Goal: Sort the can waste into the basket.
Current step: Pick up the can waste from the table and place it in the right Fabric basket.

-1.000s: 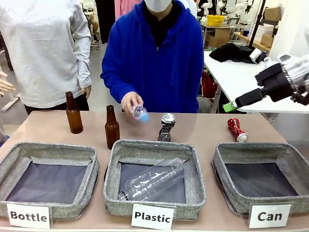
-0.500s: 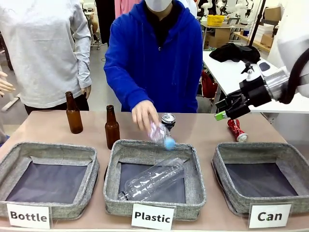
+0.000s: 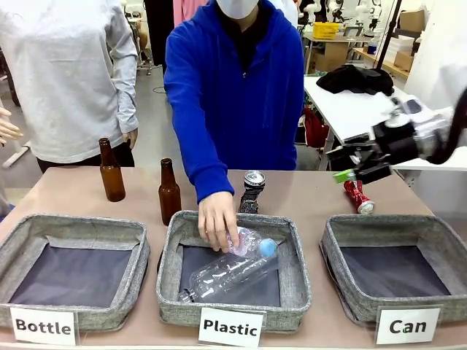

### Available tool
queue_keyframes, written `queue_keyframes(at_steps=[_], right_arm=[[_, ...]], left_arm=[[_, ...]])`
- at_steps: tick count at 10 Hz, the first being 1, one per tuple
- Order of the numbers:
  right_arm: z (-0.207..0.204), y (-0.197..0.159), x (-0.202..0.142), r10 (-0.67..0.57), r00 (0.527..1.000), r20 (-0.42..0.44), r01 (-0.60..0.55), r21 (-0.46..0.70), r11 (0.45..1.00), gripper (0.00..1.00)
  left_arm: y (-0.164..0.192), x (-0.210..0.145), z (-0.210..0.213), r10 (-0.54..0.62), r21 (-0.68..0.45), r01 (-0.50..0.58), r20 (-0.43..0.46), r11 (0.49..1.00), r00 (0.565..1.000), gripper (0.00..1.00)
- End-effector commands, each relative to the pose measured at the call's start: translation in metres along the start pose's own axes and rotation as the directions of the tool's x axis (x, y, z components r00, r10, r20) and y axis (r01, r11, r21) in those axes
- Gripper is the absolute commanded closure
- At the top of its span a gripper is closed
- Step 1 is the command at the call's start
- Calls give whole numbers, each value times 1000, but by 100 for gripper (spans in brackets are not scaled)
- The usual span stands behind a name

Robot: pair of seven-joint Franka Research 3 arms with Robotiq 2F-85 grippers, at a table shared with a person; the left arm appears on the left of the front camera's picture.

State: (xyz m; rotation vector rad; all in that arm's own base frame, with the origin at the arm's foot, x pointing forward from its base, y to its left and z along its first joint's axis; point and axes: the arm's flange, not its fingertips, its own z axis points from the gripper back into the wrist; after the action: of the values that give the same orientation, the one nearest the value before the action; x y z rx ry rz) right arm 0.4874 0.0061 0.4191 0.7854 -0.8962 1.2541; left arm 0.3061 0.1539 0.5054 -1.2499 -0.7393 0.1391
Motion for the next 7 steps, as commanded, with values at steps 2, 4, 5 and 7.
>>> queue_keyframes(at_steps=[2, 4, 5, 7], right_arm=[[85, 47, -31, -24, 990, 139, 45, -147, 988, 0], [108, 67, -53, -37, 980, 195, 81, -223, 971, 0], [113, 71, -58, -30, 978, 208, 80, -234, 969, 0], [98, 62, -53, -21, 984, 177, 61, -225, 972, 0]], left_arm=[[-1, 0, 1, -22, -13, 22, 4, 1000, 1000, 0], [-1, 0, 1, -22, -13, 22, 4, 1000, 1000, 0], [-1, 0, 1, -22, -13, 22, 4, 1000, 1000, 0], [-1, 0, 1, -22, -13, 22, 4, 1000, 1000, 0]])
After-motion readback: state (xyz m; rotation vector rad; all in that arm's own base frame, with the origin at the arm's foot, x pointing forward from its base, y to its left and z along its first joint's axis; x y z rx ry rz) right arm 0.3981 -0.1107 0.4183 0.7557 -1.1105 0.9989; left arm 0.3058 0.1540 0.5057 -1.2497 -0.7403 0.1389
